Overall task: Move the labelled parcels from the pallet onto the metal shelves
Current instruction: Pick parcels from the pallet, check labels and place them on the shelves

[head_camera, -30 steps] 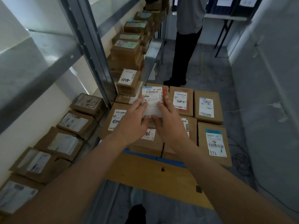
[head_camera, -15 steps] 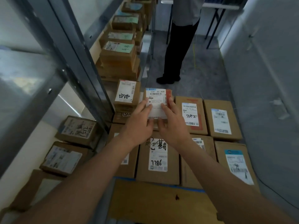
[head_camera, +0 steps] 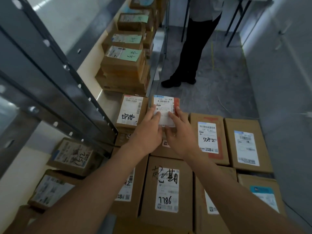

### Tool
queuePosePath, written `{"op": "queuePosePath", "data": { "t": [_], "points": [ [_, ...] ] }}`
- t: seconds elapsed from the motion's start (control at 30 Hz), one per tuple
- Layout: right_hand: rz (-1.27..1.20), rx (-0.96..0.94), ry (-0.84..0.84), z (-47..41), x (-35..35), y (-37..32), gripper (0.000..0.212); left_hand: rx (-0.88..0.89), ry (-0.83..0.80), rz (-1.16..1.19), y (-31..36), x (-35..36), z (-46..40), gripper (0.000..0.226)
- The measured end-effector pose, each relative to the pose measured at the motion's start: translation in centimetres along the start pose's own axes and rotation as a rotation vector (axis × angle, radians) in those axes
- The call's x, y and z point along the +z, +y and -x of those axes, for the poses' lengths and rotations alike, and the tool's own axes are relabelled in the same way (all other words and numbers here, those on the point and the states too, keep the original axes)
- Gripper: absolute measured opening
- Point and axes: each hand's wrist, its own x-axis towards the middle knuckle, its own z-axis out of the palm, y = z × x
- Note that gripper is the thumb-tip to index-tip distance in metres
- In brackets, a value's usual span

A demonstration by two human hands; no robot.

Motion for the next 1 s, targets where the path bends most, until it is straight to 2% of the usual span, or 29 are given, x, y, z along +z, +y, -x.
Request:
{"op": "queuePosePath", "data": {
  "t": [0.23, 0.57, 1.0],
  "points": [
    [-0.020, -0.008, 0.003, -1.3, 0.6, 0.9, 0.052, -0.016, -0.007, -0.072, -0.4, 0.9, -1.3, 0.059],
    [-0.029, -0.030, -0.022, -1.2, 1.3, 0.5, 0.053, 0.015, 0.074, -0.299, -1.1, 1.6, -0.7, 0.050],
    [0.148, -0.023, -0.027, -0.4, 1.0, -1.0, 0.053, 0.031, 0.095, -0.254, -1.0, 0.1, 0.8, 0.049]
  ]
}}
